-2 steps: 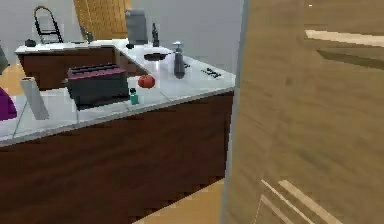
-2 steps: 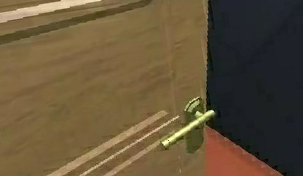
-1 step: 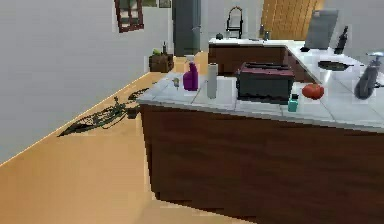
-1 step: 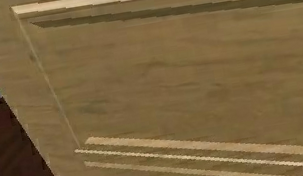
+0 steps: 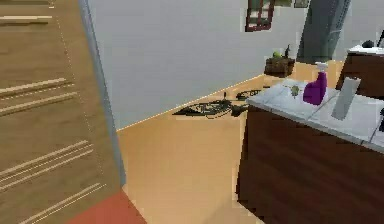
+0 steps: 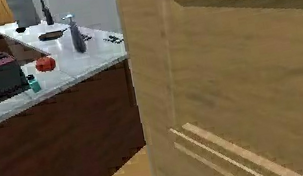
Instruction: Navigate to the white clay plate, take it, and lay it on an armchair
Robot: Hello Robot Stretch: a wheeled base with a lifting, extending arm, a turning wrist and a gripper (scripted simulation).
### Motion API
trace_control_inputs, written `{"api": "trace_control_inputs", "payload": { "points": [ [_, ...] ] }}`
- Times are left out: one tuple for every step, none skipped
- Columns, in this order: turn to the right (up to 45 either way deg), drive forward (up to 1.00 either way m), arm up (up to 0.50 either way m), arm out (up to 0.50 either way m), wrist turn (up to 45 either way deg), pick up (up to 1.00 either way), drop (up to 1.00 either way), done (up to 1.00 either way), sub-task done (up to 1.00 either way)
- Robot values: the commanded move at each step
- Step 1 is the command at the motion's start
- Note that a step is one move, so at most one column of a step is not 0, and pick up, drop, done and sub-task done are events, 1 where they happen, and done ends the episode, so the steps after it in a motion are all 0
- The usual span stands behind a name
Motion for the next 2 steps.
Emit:
{"api": "trace_control_inputs", "payload": {
  "points": [
    [0.0,1.00,0.00,0.00,0.0,0.00,0.00,0.00,0.00],
    [0.0,0.25,0.00,0.00,0.0,0.00,0.00,0.00,0.00]
  ]
}}
